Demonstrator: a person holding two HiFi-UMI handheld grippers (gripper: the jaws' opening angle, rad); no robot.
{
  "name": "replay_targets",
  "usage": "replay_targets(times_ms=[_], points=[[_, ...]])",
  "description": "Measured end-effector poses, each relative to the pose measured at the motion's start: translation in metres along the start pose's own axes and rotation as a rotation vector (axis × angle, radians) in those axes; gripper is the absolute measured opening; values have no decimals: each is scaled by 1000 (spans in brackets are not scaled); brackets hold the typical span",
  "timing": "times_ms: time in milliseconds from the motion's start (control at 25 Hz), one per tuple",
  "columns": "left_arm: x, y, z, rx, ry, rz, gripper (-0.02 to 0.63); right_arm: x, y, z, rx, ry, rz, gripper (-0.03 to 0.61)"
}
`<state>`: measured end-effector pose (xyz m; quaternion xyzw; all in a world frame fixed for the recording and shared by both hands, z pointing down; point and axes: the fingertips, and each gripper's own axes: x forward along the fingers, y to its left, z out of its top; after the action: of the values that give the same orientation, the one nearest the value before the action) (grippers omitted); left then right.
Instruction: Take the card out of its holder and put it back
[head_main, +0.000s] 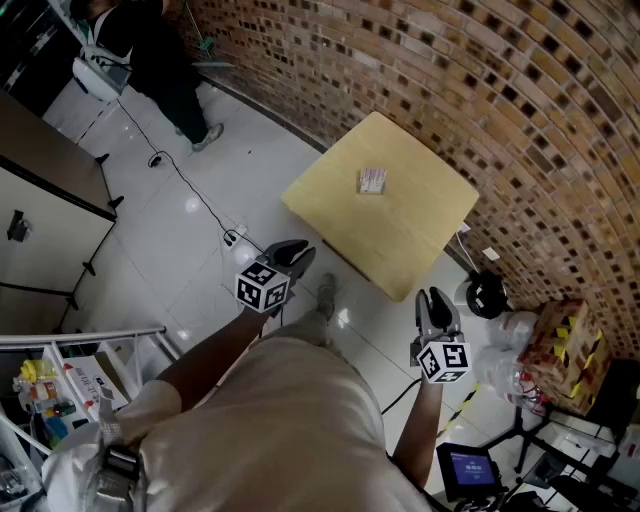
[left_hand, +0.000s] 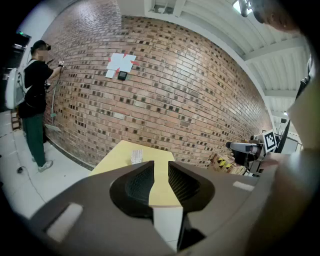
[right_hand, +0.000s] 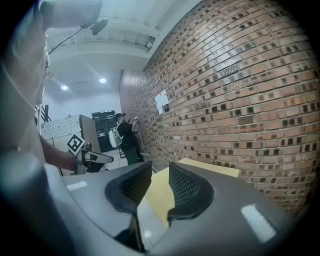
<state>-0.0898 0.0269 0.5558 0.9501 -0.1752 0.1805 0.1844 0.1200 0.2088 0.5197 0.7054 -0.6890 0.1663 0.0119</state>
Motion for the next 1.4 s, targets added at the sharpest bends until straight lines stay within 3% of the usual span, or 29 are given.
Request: replay_targets(times_ms=[480, 1080, 1400], points=[[95, 56, 64, 9, 30, -70, 101, 103, -54, 48, -26, 34, -8, 104], [179, 114, 85, 1, 83, -83, 123, 177, -101, 62, -52, 108, -6, 103], [221, 126, 75, 60, 135, -11, 158, 214, -123, 66, -87, 129, 123, 104]])
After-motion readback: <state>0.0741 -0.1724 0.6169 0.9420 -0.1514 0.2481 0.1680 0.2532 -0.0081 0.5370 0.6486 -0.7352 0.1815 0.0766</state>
